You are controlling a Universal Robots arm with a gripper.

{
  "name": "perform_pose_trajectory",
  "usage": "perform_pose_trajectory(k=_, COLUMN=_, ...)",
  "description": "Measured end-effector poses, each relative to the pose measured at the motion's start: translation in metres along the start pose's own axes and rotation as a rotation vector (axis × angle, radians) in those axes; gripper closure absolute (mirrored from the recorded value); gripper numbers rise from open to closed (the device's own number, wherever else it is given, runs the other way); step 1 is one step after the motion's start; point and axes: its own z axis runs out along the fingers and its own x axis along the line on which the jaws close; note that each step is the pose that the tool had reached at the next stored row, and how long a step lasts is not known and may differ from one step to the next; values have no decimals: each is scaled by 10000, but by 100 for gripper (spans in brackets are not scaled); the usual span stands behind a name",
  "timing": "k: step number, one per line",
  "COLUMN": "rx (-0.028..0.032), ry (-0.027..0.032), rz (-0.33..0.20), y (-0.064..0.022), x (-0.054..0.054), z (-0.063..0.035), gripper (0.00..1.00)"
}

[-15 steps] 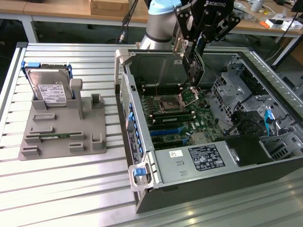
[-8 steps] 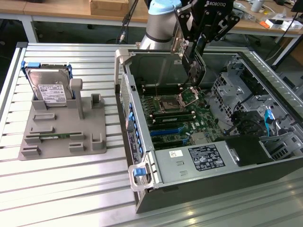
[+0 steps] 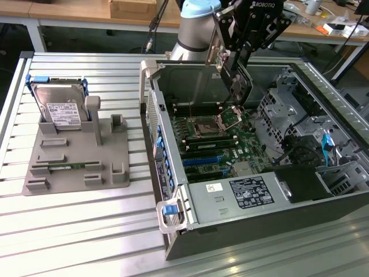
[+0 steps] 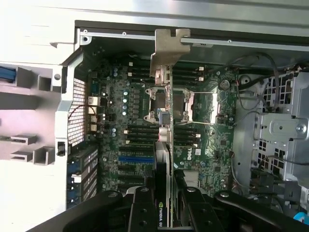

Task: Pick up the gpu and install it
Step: 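Insert the gpu into the slot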

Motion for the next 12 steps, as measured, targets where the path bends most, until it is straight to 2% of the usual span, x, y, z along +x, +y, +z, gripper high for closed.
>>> perform_pose_trajectory(k=12, rx=-18, ry=2, rz=-648, y=0, x=0, z=0, gripper=74)
